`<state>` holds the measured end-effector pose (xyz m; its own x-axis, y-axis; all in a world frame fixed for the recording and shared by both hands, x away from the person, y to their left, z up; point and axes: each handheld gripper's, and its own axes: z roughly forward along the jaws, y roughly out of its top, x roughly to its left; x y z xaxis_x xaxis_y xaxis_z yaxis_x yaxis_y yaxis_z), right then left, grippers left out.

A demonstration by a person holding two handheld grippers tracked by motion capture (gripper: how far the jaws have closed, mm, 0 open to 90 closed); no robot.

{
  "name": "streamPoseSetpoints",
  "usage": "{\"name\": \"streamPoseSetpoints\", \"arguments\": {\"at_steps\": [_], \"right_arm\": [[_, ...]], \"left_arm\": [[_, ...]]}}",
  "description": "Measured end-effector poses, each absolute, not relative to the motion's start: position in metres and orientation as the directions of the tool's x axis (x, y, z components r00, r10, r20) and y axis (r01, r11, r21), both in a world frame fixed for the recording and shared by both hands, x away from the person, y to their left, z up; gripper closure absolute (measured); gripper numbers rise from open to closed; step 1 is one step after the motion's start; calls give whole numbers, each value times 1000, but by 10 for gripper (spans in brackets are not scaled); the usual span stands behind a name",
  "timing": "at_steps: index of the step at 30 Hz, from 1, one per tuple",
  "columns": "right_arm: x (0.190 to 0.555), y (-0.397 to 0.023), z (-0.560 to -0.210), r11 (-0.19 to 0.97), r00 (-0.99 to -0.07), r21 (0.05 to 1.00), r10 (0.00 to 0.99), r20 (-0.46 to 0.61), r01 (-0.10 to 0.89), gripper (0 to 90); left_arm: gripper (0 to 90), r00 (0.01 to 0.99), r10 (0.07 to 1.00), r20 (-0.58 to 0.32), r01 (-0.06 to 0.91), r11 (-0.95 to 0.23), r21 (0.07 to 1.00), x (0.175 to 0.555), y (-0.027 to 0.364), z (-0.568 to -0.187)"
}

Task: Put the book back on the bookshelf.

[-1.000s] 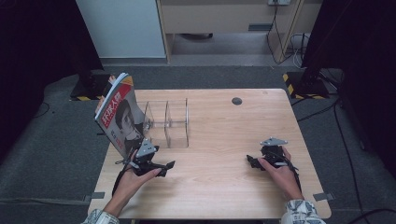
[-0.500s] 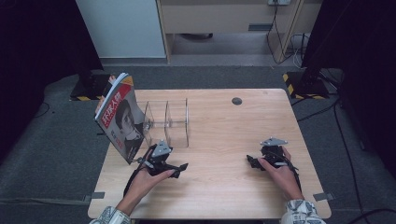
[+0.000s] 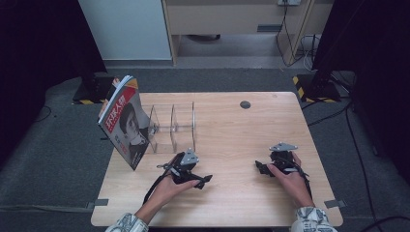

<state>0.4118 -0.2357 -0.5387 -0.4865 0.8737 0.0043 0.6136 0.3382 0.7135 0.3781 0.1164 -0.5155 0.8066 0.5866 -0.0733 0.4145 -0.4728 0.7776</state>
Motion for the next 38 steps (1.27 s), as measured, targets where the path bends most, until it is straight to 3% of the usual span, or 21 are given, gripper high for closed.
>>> {"name": "streamPoseSetpoints", "arguments": {"at_steps": [14, 19, 38], "right_arm": [[412, -236, -539, 339, -488, 713, 873, 5, 614, 68], [412, -236, -539, 339, -488, 713, 873, 5, 613, 68], [412, -236, -539, 343, -491, 714, 871, 2, 610, 66]], "left_arm": [[52, 836, 546, -43, 392, -542, 743, 388, 82, -527], [38, 820, 571, -35, 427, -570, 702, 390, 82, -533], [27, 822, 570, -8, 409, -580, 705, 387, 82, -537]]}}
